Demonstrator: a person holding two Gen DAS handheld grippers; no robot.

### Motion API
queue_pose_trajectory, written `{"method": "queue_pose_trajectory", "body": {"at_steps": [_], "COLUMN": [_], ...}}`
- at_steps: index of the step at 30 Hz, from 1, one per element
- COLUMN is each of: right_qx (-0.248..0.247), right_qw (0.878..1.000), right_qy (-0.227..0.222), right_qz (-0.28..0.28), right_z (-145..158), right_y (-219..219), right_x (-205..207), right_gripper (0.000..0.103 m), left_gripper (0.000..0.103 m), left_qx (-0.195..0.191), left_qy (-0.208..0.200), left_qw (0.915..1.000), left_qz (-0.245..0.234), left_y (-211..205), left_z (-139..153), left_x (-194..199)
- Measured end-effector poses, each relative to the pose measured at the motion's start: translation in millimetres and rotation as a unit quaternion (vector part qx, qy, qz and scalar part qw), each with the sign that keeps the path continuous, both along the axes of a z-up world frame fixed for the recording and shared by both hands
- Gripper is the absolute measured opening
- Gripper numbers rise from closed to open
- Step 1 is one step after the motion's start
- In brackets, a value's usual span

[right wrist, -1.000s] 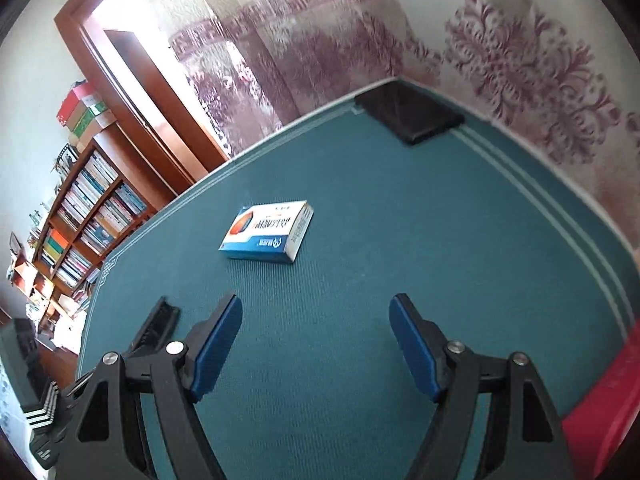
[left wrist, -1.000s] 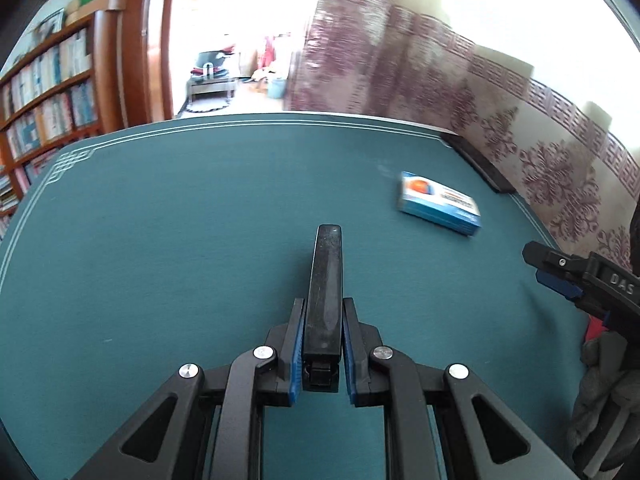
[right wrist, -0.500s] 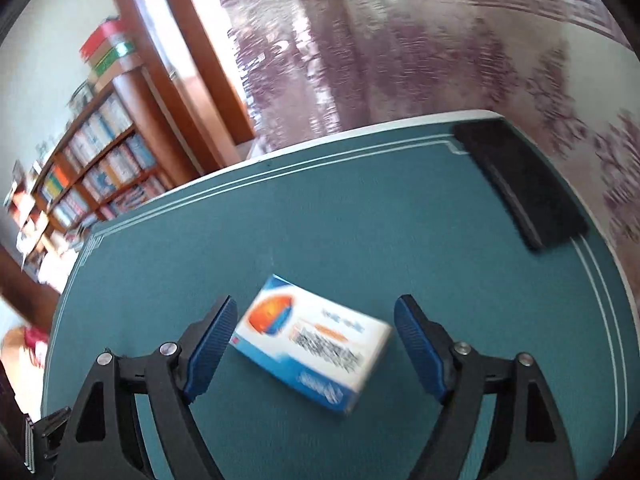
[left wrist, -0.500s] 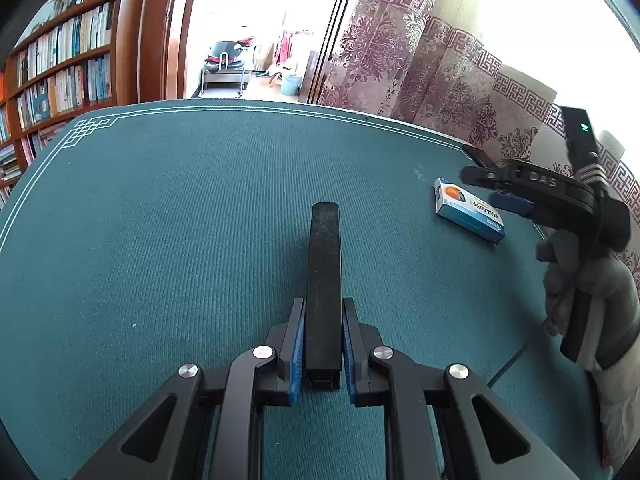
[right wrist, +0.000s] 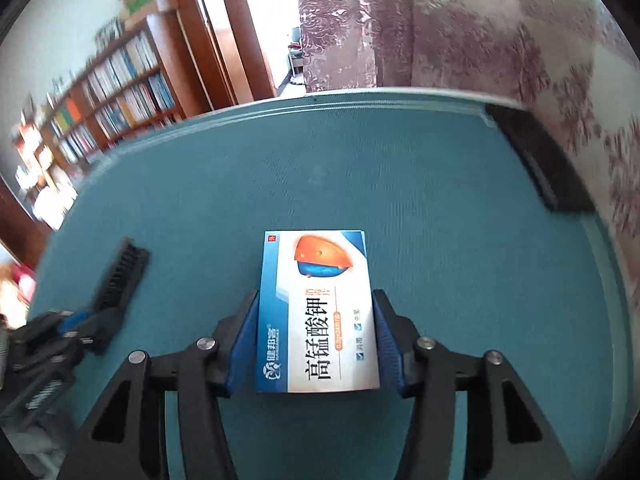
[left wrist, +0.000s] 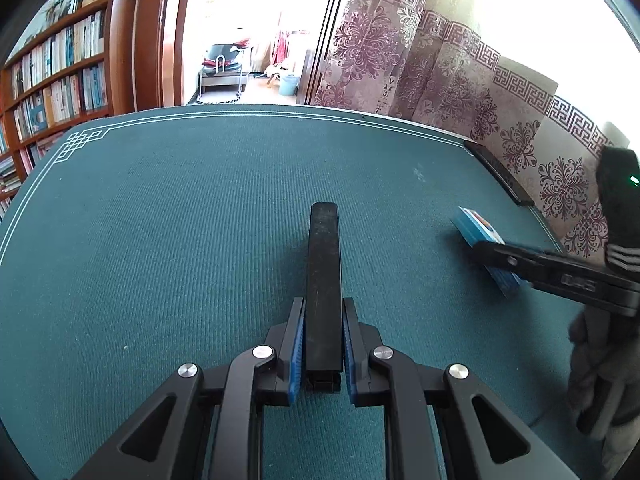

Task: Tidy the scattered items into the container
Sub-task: 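Grasp the black comb with the left gripper while the right gripper grasps the medicine box, then carry the comb and medicine box over the red tin box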

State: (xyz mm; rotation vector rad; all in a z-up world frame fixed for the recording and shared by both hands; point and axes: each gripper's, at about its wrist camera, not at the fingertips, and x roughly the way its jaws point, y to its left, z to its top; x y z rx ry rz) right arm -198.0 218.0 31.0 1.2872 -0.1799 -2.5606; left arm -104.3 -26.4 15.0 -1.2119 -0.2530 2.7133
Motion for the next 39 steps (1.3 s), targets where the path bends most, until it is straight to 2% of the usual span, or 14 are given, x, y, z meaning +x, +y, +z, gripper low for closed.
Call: {"method": "queue_pose_trajectory", "body": {"at_steps": [3, 6, 8, 17, 23, 32, 37, 39], "right_qx": [-0.097, -0.193, -0.223, -0.227, -0.189, -0.125, -0.112, -0.101], "right_qw": [0.995, 0.981, 0.975, 0.971, 0.973, 0.969, 0.958, 0.954], "right_qy": [-0.009, -0.015, -0.007, 0.06, 0.107, 0.137, 0.141, 0.139], "right_qz": [-0.003, -0.002, -0.004, -0.035, -0.077, -0.161, -0.221, -0.245], "right_z": [5.0, 10.4, 18.5, 62.5, 79.6, 77.3, 70.3, 65.8], "right_y": [11.9, 27.6, 36.5, 78.5, 107.3, 160.0, 201.1, 216.4], "right_x": [26.7, 52.3, 71.6, 156.3, 205.3, 274.9, 310.4, 320.4], "right_gripper": [0.058, 0.058, 0.058, 0.058, 0.058, 0.058, 0.058, 0.058], "left_gripper": [0.017, 0.017, 0.017, 0.017, 0.017, 0.018, 0.017, 0.017], "left_qx": [0.007, 0.009, 0.008, 0.004, -0.012, -0.025, -0.048, -0.042], "left_qy": [-0.002, 0.0, 0.005, 0.033, 0.015, -0.017, -0.017, -0.018], "left_qw": [1.0, 0.9999, 0.9998, 0.9975, 0.9981, 0.9988, 0.9978, 0.998], "left_qz": [0.0, -0.01, -0.018, -0.063, -0.058, -0.038, -0.041, -0.045], "left_y": [0.8, 7.5, 14.5, 47.8, 57.3, 62.4, 72.6, 76.4], "left_z": [0.4, 2.7, 7.4, 35.3, 24.7, 4.4, 0.3, 2.0], "left_x": [3.3, 9.9, 15.5, 47.9, 40.5, 22.4, 16.3, 17.8]}}
